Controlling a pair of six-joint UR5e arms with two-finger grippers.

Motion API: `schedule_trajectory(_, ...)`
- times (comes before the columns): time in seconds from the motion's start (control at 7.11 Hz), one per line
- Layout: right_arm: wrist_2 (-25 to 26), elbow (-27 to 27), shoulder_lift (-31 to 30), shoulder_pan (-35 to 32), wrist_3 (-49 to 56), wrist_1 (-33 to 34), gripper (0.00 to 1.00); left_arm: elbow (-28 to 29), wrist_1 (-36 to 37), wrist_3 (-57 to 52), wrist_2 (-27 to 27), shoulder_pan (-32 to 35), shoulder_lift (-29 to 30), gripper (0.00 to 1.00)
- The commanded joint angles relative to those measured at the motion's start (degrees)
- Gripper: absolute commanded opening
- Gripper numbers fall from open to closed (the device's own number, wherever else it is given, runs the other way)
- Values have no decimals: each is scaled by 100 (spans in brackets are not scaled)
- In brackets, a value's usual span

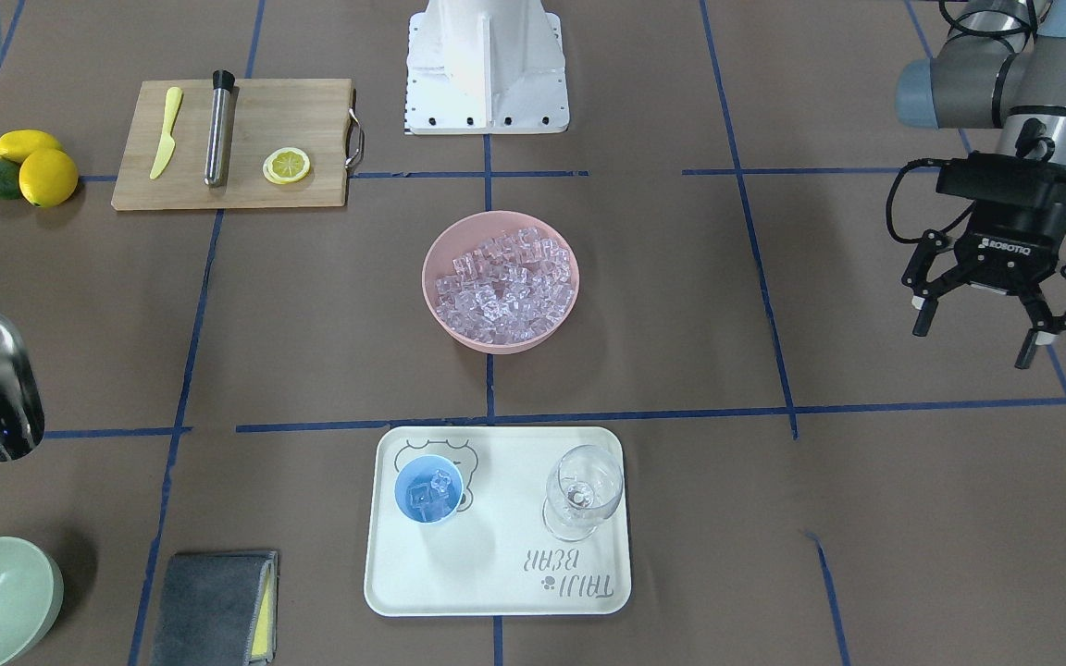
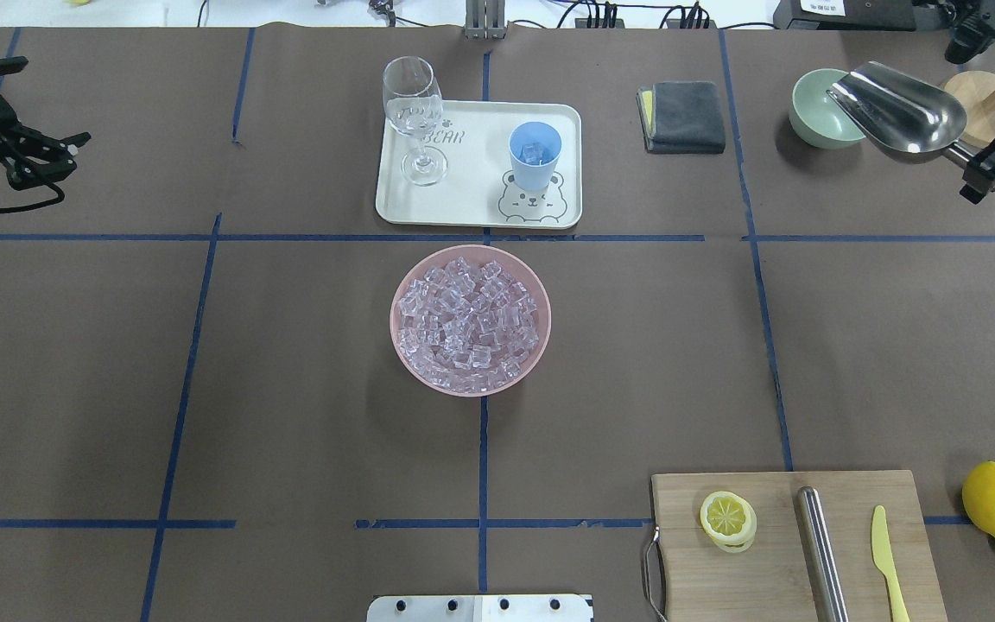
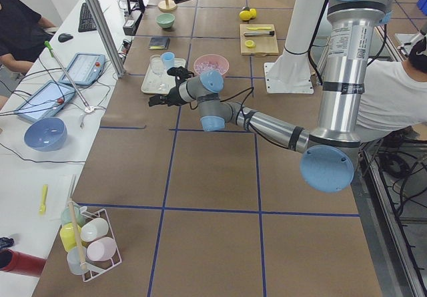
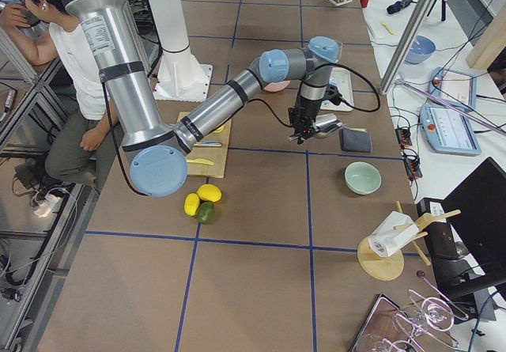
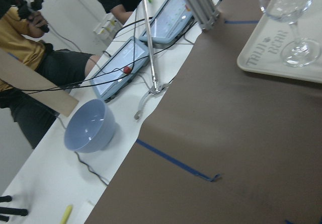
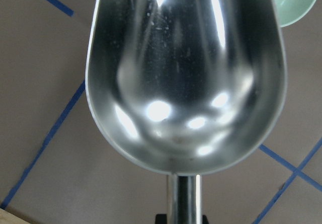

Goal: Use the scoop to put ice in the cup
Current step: 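Lower the scoop back to its spot on the table with the right gripper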

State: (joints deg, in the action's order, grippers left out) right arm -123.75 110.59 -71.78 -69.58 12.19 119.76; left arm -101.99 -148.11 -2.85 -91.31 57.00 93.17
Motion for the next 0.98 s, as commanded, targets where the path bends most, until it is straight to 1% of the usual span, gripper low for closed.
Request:
schedule_trajectory(0.0, 1, -395, -38, -229, -598, -189, 0, -24, 105, 82, 300, 21, -132, 96)
schedule_trajectory(0.14, -9, -311, -203, -231, -917, -207, 0, 3, 289, 883, -137, 152, -124, 99)
schedule_trajectory(0.28, -9, -258, -309, -231, -911, -216, 0, 12, 309, 1300, -1055, 510, -89, 99)
schedule_trajectory(0.42, -9, -266, -336, -231, -920, -224, 0, 47, 761, 1252, -1630, 818, 16, 98)
schedule_trajectory(0.56, -9, -301, -397, -231, -946, -225, 0, 91, 1549, 1251, -1644, 874, 383, 94)
schedule_trajectory(0.7, -9, -328, -485, -231, -946, -225, 0, 82, 2566, 486, -1688, 970, 830, 90)
schedule_trajectory(0.84, -18, -311, -651, -231, -946, -242, 0, 100, 3351, -366, -1854, 1362, 1043, 100)
